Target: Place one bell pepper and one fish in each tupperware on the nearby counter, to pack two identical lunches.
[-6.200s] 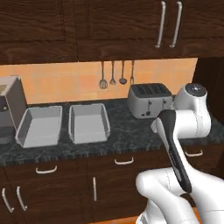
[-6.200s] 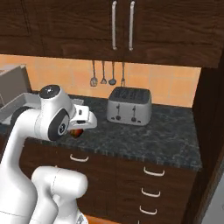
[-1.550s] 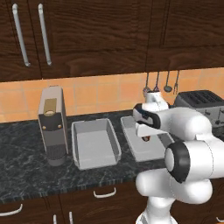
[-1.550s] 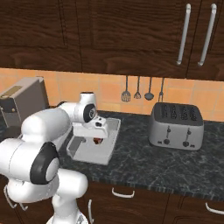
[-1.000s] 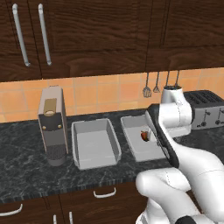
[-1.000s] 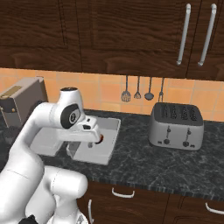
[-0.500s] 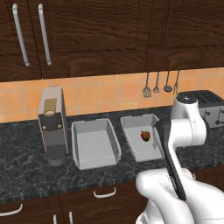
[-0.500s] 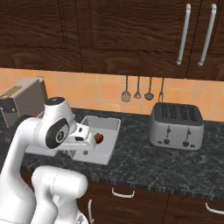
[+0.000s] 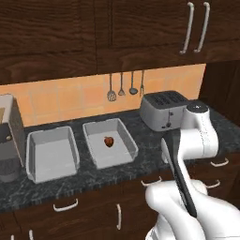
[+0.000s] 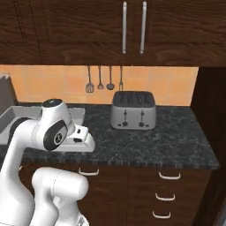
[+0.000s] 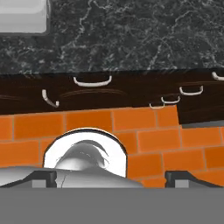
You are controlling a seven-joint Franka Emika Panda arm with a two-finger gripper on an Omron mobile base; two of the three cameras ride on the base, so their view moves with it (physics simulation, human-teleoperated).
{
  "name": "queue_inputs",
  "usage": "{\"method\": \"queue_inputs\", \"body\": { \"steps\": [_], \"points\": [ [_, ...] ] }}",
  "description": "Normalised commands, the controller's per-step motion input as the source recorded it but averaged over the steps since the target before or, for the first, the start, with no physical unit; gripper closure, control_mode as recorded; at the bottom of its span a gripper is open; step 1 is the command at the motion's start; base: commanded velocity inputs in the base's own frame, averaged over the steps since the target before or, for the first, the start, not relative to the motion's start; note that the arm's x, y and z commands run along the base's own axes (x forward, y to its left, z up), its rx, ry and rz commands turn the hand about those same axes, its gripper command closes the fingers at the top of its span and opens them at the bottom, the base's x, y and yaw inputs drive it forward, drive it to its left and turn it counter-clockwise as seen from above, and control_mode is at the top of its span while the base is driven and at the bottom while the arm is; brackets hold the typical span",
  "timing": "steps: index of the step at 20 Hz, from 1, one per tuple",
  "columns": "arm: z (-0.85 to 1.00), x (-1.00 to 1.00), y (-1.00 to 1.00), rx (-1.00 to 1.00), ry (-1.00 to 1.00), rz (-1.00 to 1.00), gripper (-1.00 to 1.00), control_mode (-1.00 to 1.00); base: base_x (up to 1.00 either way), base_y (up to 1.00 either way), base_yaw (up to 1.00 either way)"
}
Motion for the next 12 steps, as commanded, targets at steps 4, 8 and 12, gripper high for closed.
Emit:
{"method": "queue_inputs", "body": {
  "steps": [4,8,12],
  "points": [
    [0.00,0.00,0.00,0.00,0.00,0.00,-1.00,1.00,0.00,-1.00,-0.59],
    [0.00,0.00,0.00,0.00,0.00,0.00,-1.00,1.00,0.03,-1.00,-0.61],
    [0.00,0.00,0.00,0.00,0.00,0.00,-1.00,1.00,-0.54,-0.97,-0.29]
  ]
}}
